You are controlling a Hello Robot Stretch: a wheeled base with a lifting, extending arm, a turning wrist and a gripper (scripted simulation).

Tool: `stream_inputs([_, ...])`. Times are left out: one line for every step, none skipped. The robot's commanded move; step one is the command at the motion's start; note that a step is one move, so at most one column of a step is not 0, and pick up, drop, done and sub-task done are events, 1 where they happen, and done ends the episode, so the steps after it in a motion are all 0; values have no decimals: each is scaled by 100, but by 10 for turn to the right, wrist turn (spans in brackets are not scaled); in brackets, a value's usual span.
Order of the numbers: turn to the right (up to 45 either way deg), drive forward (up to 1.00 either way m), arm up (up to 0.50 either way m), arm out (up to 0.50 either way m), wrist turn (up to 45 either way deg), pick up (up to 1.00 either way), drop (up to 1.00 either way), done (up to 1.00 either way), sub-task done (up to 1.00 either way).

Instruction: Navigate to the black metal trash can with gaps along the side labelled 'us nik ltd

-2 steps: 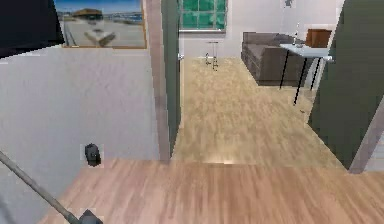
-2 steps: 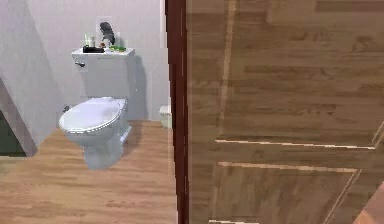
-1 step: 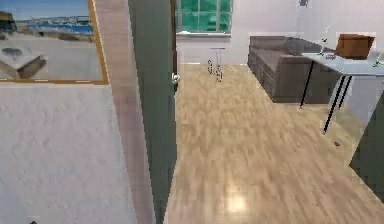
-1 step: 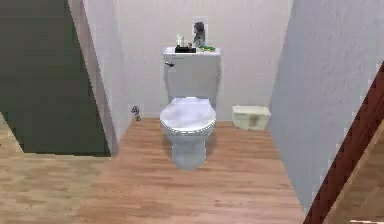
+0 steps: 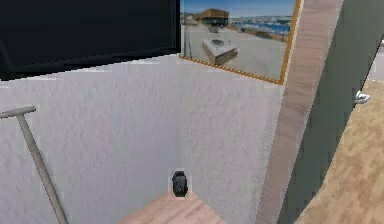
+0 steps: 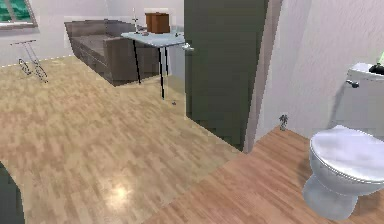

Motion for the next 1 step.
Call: stream_inputs([0, 0, 0, 0, 0, 0, 0, 100, 0])
